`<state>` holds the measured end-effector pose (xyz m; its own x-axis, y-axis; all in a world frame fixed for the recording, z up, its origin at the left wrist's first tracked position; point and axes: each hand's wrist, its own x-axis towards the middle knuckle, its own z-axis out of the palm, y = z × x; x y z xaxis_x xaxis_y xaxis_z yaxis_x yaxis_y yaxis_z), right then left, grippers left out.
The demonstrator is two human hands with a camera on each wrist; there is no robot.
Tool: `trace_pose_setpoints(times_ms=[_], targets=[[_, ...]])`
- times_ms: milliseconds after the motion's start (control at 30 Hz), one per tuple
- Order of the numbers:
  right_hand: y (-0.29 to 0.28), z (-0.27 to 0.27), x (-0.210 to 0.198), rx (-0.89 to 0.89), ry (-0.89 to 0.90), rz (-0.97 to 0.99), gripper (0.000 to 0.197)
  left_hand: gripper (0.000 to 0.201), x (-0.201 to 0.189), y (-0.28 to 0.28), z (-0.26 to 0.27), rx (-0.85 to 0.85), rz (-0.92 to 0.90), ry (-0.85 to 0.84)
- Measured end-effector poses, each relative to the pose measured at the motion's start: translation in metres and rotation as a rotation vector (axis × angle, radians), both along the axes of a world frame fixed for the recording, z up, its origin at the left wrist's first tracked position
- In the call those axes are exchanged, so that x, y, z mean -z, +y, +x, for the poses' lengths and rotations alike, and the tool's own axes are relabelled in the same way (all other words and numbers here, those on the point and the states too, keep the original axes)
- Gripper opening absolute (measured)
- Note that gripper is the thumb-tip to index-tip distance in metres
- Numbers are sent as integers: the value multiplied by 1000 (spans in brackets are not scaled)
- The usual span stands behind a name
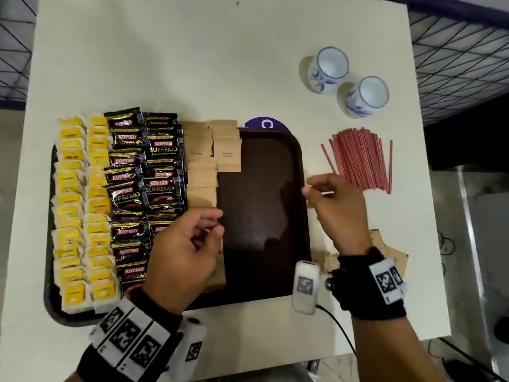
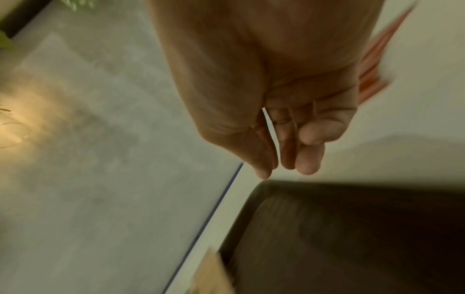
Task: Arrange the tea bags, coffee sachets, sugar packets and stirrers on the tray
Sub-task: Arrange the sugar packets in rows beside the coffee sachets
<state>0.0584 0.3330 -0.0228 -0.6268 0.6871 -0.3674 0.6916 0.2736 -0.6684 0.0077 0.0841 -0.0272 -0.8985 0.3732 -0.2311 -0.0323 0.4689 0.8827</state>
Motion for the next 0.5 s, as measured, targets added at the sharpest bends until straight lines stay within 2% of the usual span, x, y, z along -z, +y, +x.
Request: trace_pose_setpoints(times_ms=[100,200,367,433,500], targets=[[31,65,-17,89,-137,92,26,25,1,12,5,31,15,-30],[51,108,-20,87,-294,147,44,26,3,21,11,45,11,-68],[55,132,7,-114,-345,245,50,25,4,37,18,53,13,-90],[54,131,14,-96,-362,259,64,25,4,41,23,57,9,-93],[54,129,15,-33,-345,230,63,25,3,43,28,65,7,-101]])
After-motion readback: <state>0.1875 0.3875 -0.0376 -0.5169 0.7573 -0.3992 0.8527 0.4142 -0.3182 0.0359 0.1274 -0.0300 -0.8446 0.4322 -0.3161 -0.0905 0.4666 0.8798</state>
